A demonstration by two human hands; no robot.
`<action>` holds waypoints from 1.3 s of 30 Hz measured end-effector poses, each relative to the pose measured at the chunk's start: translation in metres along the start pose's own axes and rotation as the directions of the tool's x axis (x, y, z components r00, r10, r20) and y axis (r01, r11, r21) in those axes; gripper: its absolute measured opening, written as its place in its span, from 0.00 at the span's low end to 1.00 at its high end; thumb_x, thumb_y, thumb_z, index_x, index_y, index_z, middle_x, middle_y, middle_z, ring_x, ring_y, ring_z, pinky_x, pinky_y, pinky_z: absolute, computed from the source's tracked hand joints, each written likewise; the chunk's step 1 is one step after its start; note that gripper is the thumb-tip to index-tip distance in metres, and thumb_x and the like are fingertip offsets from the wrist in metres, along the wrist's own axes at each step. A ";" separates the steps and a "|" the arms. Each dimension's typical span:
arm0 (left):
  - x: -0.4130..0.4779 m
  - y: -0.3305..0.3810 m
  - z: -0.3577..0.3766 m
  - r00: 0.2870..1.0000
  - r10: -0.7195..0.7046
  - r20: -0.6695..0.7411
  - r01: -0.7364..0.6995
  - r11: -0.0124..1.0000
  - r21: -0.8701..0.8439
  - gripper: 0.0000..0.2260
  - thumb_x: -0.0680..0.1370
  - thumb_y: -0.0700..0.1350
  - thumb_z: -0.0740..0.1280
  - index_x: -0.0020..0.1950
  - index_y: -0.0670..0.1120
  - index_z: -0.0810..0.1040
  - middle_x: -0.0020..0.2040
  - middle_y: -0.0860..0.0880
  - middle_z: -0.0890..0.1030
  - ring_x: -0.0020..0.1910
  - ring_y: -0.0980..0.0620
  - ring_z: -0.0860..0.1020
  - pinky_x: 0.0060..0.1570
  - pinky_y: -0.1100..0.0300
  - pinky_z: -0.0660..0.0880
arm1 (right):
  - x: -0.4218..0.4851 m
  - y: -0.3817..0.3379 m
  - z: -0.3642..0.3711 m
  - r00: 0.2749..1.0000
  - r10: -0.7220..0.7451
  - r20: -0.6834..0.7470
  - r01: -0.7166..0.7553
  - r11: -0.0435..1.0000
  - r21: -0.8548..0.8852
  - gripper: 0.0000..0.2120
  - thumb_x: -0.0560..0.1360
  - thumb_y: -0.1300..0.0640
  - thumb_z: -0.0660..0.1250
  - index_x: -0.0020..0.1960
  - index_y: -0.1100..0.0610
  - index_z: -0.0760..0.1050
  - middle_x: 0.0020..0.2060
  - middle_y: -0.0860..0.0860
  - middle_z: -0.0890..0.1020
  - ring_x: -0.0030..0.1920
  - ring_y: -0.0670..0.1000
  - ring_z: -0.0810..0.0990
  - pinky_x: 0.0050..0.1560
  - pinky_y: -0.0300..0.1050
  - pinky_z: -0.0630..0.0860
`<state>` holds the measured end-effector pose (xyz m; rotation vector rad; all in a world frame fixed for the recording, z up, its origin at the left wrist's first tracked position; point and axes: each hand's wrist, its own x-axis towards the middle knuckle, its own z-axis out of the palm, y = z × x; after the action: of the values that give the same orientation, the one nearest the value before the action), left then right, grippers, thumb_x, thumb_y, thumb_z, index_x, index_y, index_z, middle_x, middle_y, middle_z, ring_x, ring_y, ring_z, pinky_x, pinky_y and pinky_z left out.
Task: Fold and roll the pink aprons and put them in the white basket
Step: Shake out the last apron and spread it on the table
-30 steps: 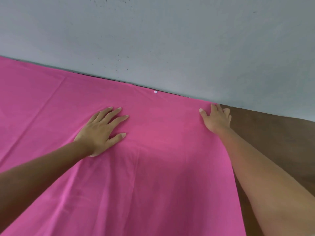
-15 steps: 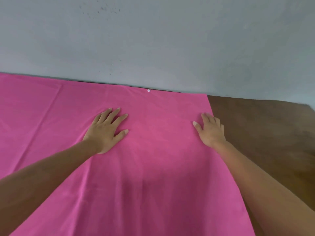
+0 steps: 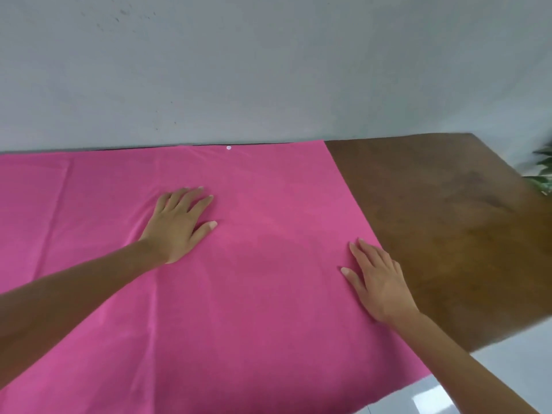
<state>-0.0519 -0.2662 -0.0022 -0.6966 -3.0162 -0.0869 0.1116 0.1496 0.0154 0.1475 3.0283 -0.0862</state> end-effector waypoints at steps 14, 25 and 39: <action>0.034 0.155 -0.006 0.951 0.308 0.033 -0.301 0.944 -0.138 0.43 0.76 0.73 0.35 0.77 0.51 0.68 0.77 0.48 0.66 0.76 0.45 0.62 0.75 0.46 0.58 | -0.131 0.044 0.016 0.990 0.135 0.034 -0.138 0.983 0.118 0.41 0.77 0.27 0.36 0.82 0.49 0.54 0.80 0.45 0.57 0.79 0.49 0.55 0.77 0.49 0.59; 0.095 0.287 -0.015 0.859 0.495 0.130 -0.489 0.869 -0.077 0.19 0.85 0.51 0.57 0.76 0.47 0.68 0.77 0.45 0.65 0.75 0.43 0.62 0.71 0.46 0.64 | -0.174 0.068 0.023 0.959 0.284 0.009 -0.270 0.901 0.339 0.46 0.72 0.26 0.33 0.82 0.49 0.55 0.80 0.41 0.58 0.79 0.45 0.55 0.78 0.46 0.54; 0.122 0.326 -0.015 0.855 0.502 0.132 -0.490 0.864 -0.112 0.11 0.81 0.38 0.58 0.59 0.52 0.70 0.53 0.48 0.69 0.48 0.47 0.71 0.45 0.48 0.73 | -0.156 0.064 0.017 0.900 0.430 -0.077 -0.338 0.797 0.500 0.14 0.81 0.58 0.66 0.66 0.56 0.74 0.74 0.52 0.67 0.75 0.51 0.59 0.74 0.43 0.61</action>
<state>-0.0178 0.0784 0.0346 -1.5326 -2.8670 -0.1305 0.2739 0.1972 0.0129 0.8582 3.0111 -0.8276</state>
